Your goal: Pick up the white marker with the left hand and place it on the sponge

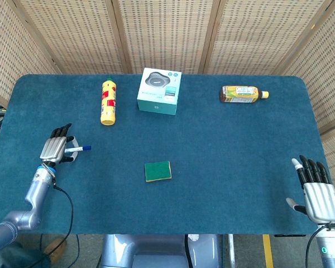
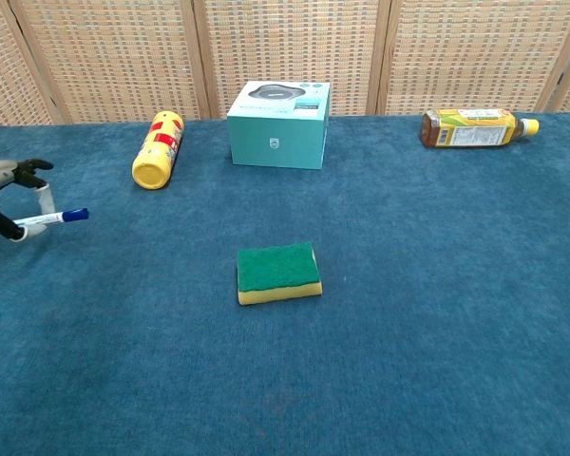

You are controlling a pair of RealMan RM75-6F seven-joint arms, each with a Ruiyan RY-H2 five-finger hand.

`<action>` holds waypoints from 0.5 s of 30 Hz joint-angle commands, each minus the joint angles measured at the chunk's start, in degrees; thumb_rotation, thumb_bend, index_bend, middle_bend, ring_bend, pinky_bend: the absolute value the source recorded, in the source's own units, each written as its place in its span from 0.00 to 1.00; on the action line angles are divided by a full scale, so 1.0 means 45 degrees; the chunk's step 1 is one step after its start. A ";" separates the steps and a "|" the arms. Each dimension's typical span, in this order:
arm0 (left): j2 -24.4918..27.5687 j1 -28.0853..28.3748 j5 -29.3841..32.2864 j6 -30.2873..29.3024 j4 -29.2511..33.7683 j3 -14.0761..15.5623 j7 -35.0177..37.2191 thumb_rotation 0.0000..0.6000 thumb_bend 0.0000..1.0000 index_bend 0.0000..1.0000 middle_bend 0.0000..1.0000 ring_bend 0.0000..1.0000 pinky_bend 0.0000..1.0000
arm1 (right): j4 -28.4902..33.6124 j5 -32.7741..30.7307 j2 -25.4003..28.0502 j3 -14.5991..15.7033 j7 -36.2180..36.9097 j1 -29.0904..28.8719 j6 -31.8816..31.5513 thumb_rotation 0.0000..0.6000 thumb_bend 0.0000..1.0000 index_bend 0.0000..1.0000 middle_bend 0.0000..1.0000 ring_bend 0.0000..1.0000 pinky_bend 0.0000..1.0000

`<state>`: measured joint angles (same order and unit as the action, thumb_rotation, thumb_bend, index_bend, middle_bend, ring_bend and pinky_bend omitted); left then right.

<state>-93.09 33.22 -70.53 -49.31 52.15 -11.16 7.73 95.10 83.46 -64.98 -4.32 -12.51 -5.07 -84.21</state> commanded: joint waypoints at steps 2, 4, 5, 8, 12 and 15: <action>0.0760 0.0337 -0.0231 -0.0552 0.2213 -0.0171 -0.1375 1.00 0.40 0.64 0.00 0.00 0.00 | 0.0004 -0.0052 0.0020 -0.0020 0.0026 -0.0001 0.0020 1.00 0.00 0.05 0.00 0.00 0.00; 0.0913 0.0589 -0.0047 -0.0569 0.3190 -0.0332 -0.2264 1.00 0.40 0.64 0.00 0.00 0.00 | 0.0016 -0.0091 0.0048 -0.0041 0.0062 -0.0001 0.0029 1.00 0.00 0.05 0.00 0.00 0.00; 0.0959 0.0707 0.0128 -0.0541 0.3639 -0.0430 -0.2676 1.00 0.41 0.64 0.00 0.00 0.00 | 0.0014 -0.0115 0.0065 -0.0057 0.0089 0.0002 0.0025 1.00 0.00 0.05 0.00 0.00 0.00; 0.0883 0.1273 0.0788 -0.0453 0.4872 -0.0826 -0.4137 1.00 0.40 0.64 0.00 0.00 0.00 | 0.0022 -0.0187 0.0128 -0.0116 0.0193 0.0009 0.0007 1.00 0.00 0.05 0.00 0.00 0.00; 0.0415 0.2100 0.2137 -0.0119 0.5592 -0.1289 -0.5800 1.00 0.40 0.64 0.00 0.00 0.00 | 0.0019 -0.0272 0.0197 -0.0163 0.0325 0.0018 0.0016 1.00 0.00 0.06 0.00 0.00 0.00; -0.0203 0.2918 0.3687 0.0235 0.5610 -0.1705 -0.6975 1.00 0.40 0.64 0.00 0.00 0.00 | -0.0003 -0.0400 0.0241 -0.0177 0.0402 0.0034 0.0076 1.00 0.00 0.06 0.00 0.00 0.00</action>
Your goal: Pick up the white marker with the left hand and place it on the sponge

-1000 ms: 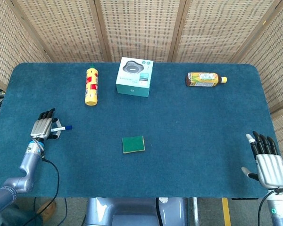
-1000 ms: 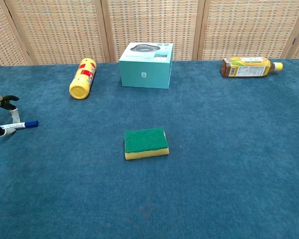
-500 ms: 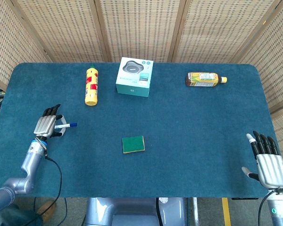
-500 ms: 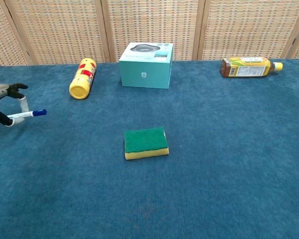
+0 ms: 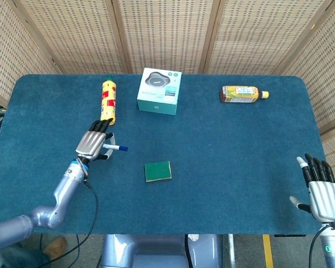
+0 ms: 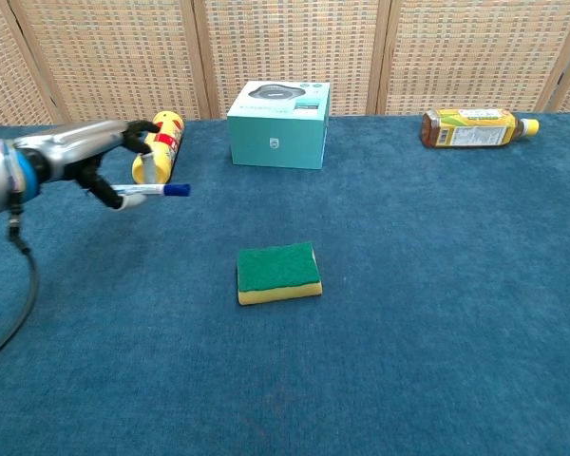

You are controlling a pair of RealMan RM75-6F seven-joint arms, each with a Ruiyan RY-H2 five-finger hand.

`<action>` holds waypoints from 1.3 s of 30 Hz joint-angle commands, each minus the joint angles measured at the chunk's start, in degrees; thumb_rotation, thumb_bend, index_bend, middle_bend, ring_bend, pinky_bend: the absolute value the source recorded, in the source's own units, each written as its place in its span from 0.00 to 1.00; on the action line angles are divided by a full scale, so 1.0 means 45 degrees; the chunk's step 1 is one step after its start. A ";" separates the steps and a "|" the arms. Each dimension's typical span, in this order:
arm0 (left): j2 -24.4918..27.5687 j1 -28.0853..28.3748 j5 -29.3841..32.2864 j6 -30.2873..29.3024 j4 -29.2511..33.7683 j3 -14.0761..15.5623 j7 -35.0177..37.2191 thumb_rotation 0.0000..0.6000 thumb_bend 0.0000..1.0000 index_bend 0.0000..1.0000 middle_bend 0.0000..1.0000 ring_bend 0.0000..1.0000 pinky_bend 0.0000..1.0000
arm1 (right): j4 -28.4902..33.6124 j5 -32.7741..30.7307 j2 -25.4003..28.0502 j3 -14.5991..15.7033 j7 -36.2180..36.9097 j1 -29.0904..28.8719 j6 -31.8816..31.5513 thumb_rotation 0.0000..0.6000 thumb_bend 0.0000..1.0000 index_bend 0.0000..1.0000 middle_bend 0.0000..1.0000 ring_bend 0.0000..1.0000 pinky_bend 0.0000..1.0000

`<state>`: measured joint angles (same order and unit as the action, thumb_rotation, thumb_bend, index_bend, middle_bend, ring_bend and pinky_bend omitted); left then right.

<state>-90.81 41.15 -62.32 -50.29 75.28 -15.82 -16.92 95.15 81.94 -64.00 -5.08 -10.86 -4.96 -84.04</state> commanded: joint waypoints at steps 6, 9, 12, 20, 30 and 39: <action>-0.2186 0.2841 0.4639 0.0817 -0.0541 -0.1307 -0.3086 1.00 0.40 0.64 0.00 0.00 0.00 | -0.0096 -0.0351 0.0075 -0.0098 0.0174 0.0004 0.0159 1.00 0.00 0.06 0.00 0.00 0.00; -0.2845 0.3530 0.5767 0.0945 -0.1175 -0.1474 -0.3508 1.00 0.40 0.64 0.00 0.00 0.00 | -0.0190 -0.0589 0.0106 -0.0174 0.0301 0.0014 0.0234 1.00 0.00 0.06 0.00 0.00 0.00; -0.3345 0.3984 0.6457 0.1055 -0.1754 -0.1553 -0.3689 1.00 0.40 0.64 0.00 0.00 0.00 | -0.0296 -0.0798 0.0145 -0.0234 0.0452 0.0024 0.0323 1.00 0.00 0.06 0.00 0.00 0.00; -0.4801 0.4860 0.7774 0.1061 -0.3380 -0.1756 -0.3913 1.00 0.40 0.64 0.00 0.00 0.00 | -0.0473 -0.1099 0.0280 -0.0339 0.0938 0.0039 0.0505 1.00 0.00 0.06 0.00 0.00 0.00; -0.4938 0.4905 0.8499 0.0492 -0.3199 -0.1698 -0.4227 1.00 0.35 0.47 0.00 0.00 0.00 | -0.0609 -0.1052 0.0356 -0.0319 0.1280 -0.0010 0.0667 1.00 0.00 0.06 0.00 0.00 0.00; -0.4148 0.4595 0.8480 0.0706 -0.2216 -0.1535 -0.4033 1.00 0.23 0.20 0.00 0.00 0.00 | -0.0539 -0.0998 0.0340 -0.0316 0.1172 -0.0023 0.0611 1.00 0.00 0.06 0.00 0.00 0.00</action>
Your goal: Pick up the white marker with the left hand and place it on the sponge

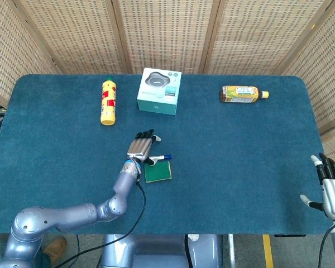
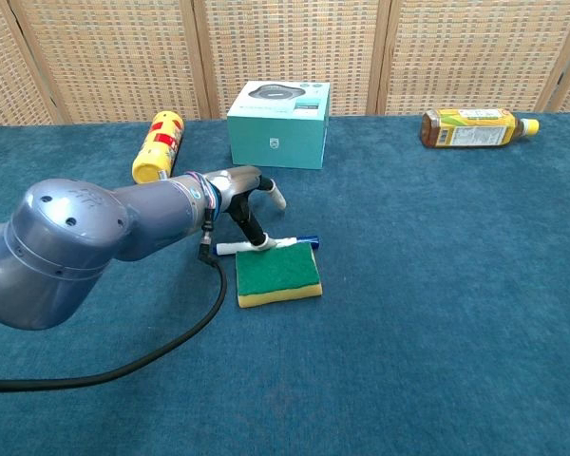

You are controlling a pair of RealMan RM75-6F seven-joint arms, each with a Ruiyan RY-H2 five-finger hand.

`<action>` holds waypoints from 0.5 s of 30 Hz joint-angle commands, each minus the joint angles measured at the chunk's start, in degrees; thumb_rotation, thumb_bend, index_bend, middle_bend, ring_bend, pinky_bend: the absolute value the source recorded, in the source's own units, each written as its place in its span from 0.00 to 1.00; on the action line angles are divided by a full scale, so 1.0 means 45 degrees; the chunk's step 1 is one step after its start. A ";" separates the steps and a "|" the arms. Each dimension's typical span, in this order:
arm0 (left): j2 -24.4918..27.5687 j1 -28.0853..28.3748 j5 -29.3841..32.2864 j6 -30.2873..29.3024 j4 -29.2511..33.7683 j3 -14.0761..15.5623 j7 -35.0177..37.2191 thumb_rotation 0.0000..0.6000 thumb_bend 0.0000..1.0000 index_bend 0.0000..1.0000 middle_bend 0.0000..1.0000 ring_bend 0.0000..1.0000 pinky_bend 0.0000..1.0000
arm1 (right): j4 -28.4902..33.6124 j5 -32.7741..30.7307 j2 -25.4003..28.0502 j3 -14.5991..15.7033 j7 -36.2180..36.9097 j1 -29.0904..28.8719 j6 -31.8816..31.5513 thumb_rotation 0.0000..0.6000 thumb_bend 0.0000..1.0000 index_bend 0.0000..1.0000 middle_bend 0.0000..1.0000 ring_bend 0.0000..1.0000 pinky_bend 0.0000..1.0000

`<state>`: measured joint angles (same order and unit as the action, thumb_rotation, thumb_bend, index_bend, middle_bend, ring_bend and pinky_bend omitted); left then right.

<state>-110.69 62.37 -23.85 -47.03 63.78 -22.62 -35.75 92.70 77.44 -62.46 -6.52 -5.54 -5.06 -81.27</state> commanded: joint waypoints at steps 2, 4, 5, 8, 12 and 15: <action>0.0764 -0.0336 -0.0228 -0.0159 0.1032 -0.0046 0.0351 1.00 0.23 0.20 0.00 0.00 0.00 | 0.0026 0.0013 -0.0006 0.0004 -0.0038 -0.0003 -0.0016 1.00 0.00 0.06 0.00 0.00 0.00; 0.1334 -0.0587 -0.0475 -0.0412 0.1798 -0.0059 0.0545 1.00 0.23 0.17 0.00 0.00 0.00 | 0.0047 0.0026 -0.0005 0.0010 -0.0056 -0.0007 -0.0017 1.00 0.00 0.06 0.00 0.00 0.00; 0.1763 -0.0806 -0.0742 -0.0631 0.2371 -0.0049 0.0716 1.00 0.23 0.15 0.00 0.00 0.00 | 0.0054 0.0043 -0.0012 0.0019 -0.0075 -0.0013 -0.0014 1.00 0.00 0.06 0.00 0.00 0.00; 0.2739 -0.1333 -0.1375 -0.1126 0.3521 -0.0010 0.1098 1.00 0.23 0.04 0.00 0.00 0.00 | 0.0084 0.0100 -0.0027 0.0041 -0.0122 -0.0021 -0.0031 1.00 0.00 0.06 0.00 0.00 0.00; 0.4738 -0.2581 -0.2916 -0.2134 0.5391 0.0178 0.1931 1.00 0.23 0.00 0.00 0.00 0.00 | 0.0188 0.0222 -0.0053 0.0089 -0.0233 -0.0030 -0.0076 1.00 0.00 0.06 0.00 0.00 0.00; 0.6015 -0.3451 -0.3979 -0.2400 0.6335 0.0365 0.2831 1.00 0.23 0.00 0.00 0.00 0.00 | 0.0255 0.0305 -0.0080 0.0119 -0.0352 -0.0031 -0.0130 1.00 0.00 0.06 0.00 0.00 0.00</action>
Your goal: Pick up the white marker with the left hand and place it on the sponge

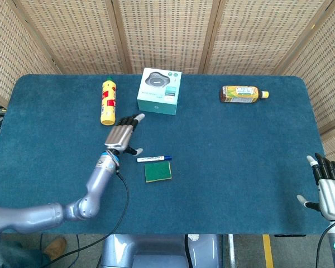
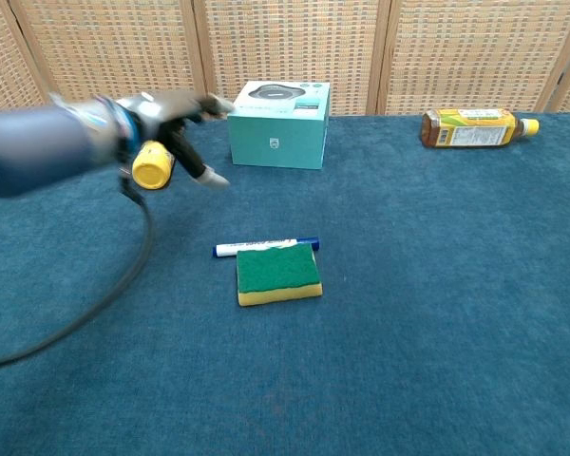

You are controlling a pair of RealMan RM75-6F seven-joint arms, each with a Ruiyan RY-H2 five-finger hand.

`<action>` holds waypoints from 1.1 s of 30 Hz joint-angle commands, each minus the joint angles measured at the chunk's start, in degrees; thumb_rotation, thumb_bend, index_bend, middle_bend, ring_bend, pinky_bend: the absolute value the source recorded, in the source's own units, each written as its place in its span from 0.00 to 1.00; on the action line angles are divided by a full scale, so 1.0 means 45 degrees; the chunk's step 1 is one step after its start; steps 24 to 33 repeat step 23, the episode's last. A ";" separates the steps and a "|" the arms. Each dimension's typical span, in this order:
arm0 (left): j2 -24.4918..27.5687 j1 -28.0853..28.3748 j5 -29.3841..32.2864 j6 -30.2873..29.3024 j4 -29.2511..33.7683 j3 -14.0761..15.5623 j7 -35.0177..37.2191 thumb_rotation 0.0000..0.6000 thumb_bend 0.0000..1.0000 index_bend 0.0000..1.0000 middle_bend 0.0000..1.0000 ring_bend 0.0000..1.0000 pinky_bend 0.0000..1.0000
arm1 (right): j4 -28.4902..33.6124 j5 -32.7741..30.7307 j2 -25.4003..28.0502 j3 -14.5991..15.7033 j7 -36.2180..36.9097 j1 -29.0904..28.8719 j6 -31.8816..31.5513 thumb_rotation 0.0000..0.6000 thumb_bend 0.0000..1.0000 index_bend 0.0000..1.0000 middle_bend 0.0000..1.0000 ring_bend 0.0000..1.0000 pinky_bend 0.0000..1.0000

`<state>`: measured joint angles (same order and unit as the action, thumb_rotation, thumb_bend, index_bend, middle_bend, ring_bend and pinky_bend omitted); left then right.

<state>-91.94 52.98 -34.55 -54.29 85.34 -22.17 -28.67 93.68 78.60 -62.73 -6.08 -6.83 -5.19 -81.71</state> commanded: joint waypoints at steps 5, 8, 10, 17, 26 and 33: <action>0.3535 -0.2862 -0.3530 -0.1873 0.2466 0.0690 0.2664 1.00 0.19 0.00 0.00 0.00 0.00 | 0.0089 0.0132 -0.0104 0.0071 -0.0324 -0.0009 -0.0088 1.00 0.00 0.06 0.00 0.00 0.00; 0.4319 -0.3876 -0.4747 -0.3002 0.2804 0.1186 0.3198 1.00 0.16 0.00 0.00 0.00 0.00 | 0.0091 0.0142 -0.0162 0.0075 -0.0438 -0.0013 -0.0120 1.00 0.00 0.06 0.00 0.00 0.00; 0.4710 -0.4521 -0.5318 -0.3784 0.2927 0.1524 0.3374 1.00 0.14 0.00 0.00 0.00 0.00 | 0.0075 0.0135 -0.0197 0.0068 -0.0492 -0.0015 -0.0139 1.00 0.00 0.06 0.00 0.00 0.00; 0.5919 -0.6821 -0.7360 -0.5761 0.3502 0.3270 0.4310 1.00 0.03 0.00 0.00 0.00 0.00 | -0.0015 0.0122 -0.0324 -0.0014 -0.0520 0.0013 -0.0328 1.00 0.00 0.06 0.00 0.00 0.00; 0.6321 -0.8164 -0.8749 -0.6614 0.3606 0.4540 0.5218 1.00 0.02 0.00 0.00 0.00 0.00 | -0.0197 0.0348 -0.0461 -0.0040 -0.0515 0.0063 -0.0648 1.00 0.00 0.06 0.00 0.00 0.00; 0.6321 -0.8164 -0.8749 -0.6614 0.3606 0.4540 0.5218 1.00 0.02 0.00 0.00 0.00 0.00 | -0.0197 0.0348 -0.0461 -0.0040 -0.0515 0.0063 -0.0648 1.00 0.00 0.06 0.00 0.00 0.00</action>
